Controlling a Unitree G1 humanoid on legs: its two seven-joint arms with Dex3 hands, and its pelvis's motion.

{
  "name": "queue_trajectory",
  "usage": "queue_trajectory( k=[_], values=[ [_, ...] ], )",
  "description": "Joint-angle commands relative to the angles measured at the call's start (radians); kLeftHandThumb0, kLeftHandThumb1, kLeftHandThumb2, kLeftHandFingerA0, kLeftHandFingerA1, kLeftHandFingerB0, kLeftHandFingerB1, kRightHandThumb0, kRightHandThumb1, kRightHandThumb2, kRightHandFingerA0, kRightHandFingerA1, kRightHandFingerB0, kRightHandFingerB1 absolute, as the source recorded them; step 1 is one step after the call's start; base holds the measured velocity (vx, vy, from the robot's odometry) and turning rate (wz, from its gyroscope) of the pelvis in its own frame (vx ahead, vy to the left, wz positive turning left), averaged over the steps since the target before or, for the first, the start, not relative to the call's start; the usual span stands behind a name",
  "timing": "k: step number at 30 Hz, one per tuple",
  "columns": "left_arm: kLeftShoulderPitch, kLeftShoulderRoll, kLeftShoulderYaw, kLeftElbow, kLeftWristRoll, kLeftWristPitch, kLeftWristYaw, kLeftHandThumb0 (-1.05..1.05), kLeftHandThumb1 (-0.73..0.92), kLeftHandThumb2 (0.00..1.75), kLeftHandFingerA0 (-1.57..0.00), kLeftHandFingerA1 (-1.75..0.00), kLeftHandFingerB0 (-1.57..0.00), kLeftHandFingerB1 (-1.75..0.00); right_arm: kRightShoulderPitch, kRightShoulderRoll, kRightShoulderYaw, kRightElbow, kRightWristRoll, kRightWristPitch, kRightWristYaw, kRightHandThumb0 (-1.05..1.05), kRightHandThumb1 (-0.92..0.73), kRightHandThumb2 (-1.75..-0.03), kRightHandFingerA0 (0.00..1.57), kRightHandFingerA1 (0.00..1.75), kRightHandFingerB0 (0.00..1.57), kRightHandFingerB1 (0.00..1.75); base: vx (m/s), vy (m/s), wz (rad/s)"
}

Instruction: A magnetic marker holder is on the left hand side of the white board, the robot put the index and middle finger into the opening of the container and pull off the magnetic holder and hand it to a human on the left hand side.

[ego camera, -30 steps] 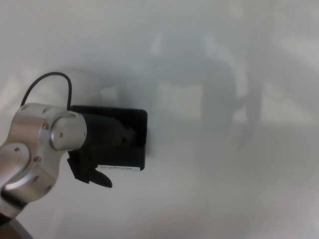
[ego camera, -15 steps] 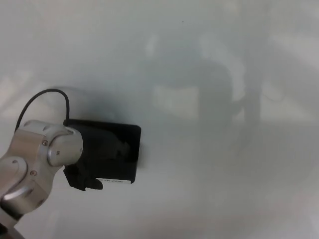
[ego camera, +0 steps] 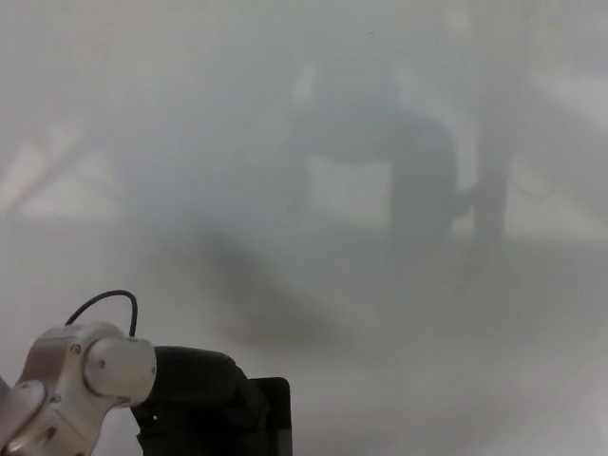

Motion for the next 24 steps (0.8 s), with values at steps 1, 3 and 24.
queue_trajectory(
  k=[1, 3, 24],
  values=[
    [0.050, -0.109, 0.182, 0.085, -0.388, 0.302, -0.180, -0.13, 0.65, 0.77, -0.94, -1.63, -0.75, -1.27, -0.018, -0.012, 0.005, -0.001, -0.003, -0.002, -0.013, -0.64, -0.64, -0.94, 0.36, 0.52, 0.13, 0.41, 0.00, 0.000, 0.00],
    [0.057, -0.135, 0.212, 0.101, -0.446, 0.356, -0.216, -0.09, 0.58, 0.84, -0.90, -1.62, -0.82, -1.28, -0.025, -0.011, -0.004, -0.004, 0.010, -0.005, 0.001, -0.57, -0.79, -0.64, 0.43, 0.39, 0.20, 0.28, 0.00, 0.000, 0.00],
    [0.328, -0.517, 0.649, 0.003, -1.077, 0.582, -0.227, -0.21, 0.66, 0.63, -0.85, -1.59, -0.92, -0.65, -0.069, -0.008, 0.004, -0.006, 0.002, 0.001, -0.017, -0.58, -0.78, -0.64, 0.46, 0.39, 0.22, 0.29, 0.00, 0.000, 0.00]
  ],
)
